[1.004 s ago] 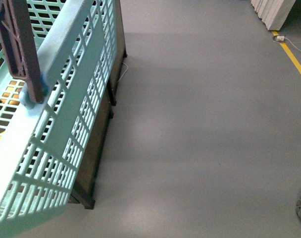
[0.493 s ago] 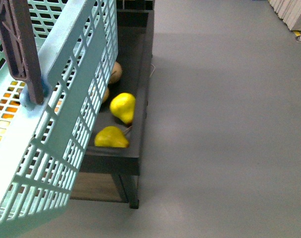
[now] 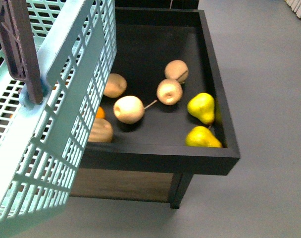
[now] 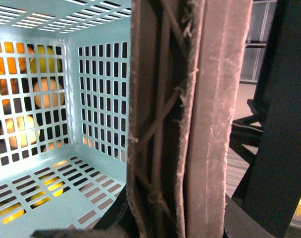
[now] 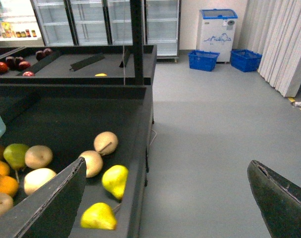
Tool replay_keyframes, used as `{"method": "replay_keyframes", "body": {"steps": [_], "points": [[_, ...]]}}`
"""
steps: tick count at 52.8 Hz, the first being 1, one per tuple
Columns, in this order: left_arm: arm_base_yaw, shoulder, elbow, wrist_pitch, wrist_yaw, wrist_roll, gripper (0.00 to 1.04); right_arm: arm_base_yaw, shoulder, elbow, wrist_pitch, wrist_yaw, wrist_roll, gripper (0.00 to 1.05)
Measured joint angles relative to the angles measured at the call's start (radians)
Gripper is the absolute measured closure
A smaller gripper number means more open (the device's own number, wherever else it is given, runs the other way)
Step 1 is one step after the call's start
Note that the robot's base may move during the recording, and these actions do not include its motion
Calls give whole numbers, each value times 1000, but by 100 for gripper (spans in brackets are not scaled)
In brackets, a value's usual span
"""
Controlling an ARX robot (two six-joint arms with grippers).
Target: Pick mango and avocado into basket
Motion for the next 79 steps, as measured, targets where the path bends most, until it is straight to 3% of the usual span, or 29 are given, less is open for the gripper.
{"method": "replay_keyframes", "body": {"steps": [79], "points": [[1,0,-1,0,-2,3,89,0,1,0,0,0,0,9]]}}
